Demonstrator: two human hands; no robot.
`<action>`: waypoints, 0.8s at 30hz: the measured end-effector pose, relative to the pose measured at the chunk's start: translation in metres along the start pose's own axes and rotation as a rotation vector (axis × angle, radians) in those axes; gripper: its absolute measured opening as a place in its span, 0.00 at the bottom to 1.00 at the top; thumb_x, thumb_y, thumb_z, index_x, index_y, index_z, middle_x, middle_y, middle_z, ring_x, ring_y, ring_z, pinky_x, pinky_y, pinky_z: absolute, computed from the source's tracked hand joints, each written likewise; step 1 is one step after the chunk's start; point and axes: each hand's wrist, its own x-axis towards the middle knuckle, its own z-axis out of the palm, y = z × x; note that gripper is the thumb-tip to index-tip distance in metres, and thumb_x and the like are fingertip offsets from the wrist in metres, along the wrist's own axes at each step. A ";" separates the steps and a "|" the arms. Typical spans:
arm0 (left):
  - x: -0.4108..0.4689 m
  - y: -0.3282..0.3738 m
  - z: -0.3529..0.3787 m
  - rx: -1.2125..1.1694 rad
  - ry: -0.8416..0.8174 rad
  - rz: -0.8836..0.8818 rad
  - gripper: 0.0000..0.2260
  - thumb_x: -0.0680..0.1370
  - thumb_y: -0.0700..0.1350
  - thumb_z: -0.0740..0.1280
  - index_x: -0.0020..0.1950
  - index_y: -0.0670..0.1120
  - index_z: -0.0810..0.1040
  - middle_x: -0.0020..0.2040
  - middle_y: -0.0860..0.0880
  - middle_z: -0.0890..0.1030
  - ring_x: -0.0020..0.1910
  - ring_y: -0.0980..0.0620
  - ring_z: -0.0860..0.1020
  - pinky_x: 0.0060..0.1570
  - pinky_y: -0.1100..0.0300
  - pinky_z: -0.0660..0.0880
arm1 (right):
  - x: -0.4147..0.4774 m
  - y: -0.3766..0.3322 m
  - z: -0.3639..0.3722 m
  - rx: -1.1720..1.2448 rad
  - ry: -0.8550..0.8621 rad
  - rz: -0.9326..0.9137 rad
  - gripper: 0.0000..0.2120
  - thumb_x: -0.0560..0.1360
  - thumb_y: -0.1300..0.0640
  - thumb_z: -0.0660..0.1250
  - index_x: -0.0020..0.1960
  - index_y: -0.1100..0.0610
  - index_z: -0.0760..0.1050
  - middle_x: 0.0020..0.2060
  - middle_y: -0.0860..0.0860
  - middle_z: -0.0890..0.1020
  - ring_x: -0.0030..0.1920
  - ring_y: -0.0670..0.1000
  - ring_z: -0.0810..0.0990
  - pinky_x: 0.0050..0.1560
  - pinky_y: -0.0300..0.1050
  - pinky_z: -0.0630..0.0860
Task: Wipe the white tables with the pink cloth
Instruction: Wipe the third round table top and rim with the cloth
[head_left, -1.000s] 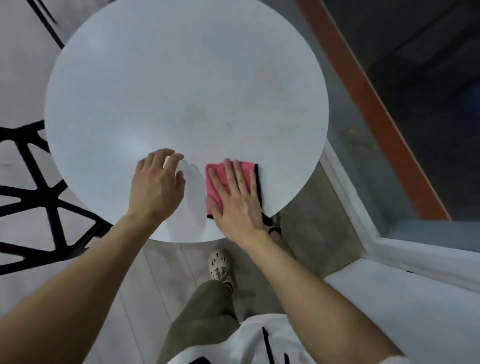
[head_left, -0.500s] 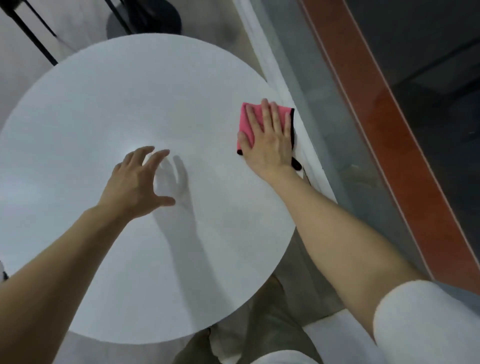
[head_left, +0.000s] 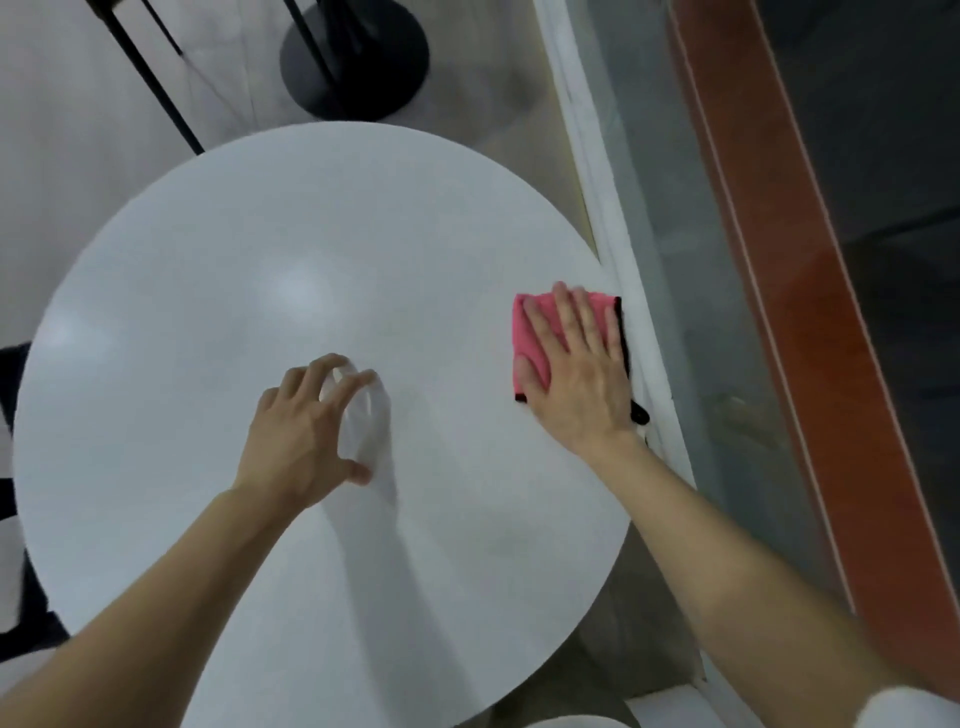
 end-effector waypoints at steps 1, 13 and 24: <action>0.001 -0.001 0.000 0.006 -0.001 0.005 0.58 0.54 0.63 0.88 0.81 0.59 0.67 0.79 0.51 0.66 0.73 0.41 0.70 0.68 0.43 0.74 | 0.035 -0.007 -0.002 0.006 0.033 0.091 0.33 0.87 0.38 0.50 0.89 0.48 0.49 0.88 0.57 0.51 0.88 0.58 0.48 0.84 0.67 0.49; -0.002 -0.076 -0.021 -0.243 0.440 -0.402 0.08 0.80 0.48 0.76 0.59 0.50 0.85 0.55 0.53 0.83 0.51 0.50 0.84 0.48 0.55 0.77 | 0.007 -0.147 0.013 0.080 -0.092 -0.648 0.32 0.88 0.40 0.52 0.89 0.47 0.49 0.88 0.54 0.49 0.88 0.56 0.44 0.85 0.65 0.46; 0.007 -0.190 -0.040 -0.252 0.297 -0.373 0.19 0.77 0.47 0.78 0.67 0.50 0.82 0.63 0.49 0.80 0.62 0.43 0.80 0.57 0.47 0.78 | 0.100 -0.234 0.018 0.069 0.130 0.079 0.34 0.86 0.42 0.52 0.88 0.53 0.52 0.86 0.64 0.53 0.86 0.65 0.51 0.82 0.72 0.49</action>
